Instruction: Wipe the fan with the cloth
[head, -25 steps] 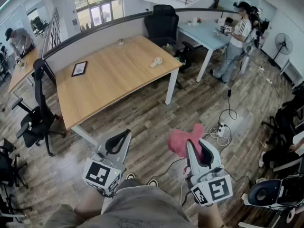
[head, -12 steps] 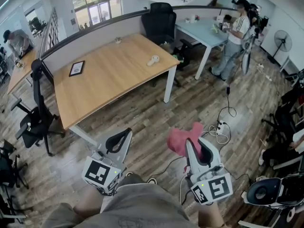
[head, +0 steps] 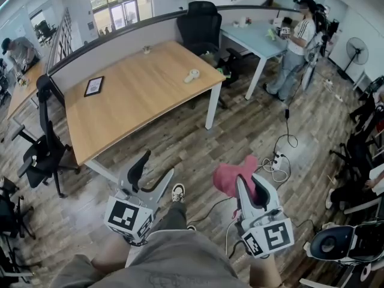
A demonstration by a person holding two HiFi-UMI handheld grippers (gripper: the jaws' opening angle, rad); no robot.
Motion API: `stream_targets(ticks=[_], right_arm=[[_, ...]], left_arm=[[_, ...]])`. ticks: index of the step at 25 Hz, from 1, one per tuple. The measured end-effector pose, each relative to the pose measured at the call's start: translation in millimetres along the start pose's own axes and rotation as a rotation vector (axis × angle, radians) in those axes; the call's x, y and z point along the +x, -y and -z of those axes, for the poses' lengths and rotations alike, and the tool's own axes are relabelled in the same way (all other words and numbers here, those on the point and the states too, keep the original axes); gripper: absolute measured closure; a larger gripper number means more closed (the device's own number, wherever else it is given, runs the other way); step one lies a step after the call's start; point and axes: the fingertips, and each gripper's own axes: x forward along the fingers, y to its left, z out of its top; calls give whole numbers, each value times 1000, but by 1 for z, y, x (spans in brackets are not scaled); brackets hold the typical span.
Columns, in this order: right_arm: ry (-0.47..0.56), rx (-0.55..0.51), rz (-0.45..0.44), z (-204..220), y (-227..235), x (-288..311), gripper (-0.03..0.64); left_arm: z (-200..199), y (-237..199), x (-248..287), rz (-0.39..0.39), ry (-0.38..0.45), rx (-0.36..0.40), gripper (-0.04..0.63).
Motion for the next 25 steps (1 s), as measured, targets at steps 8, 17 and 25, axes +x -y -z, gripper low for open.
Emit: stream_targets(ticks=[8, 17, 25], right_arm=[[-10, 3, 11, 5, 19, 40, 548], [-51, 18, 11, 12, 58, 127, 548], [-98, 25, 28, 11, 90, 224, 548]], left_arm=[[9, -22, 40, 29, -11, -1, 324], [16, -77, 117, 41, -54, -4, 325], [24, -142, 196, 75, -91, -15, 325]])
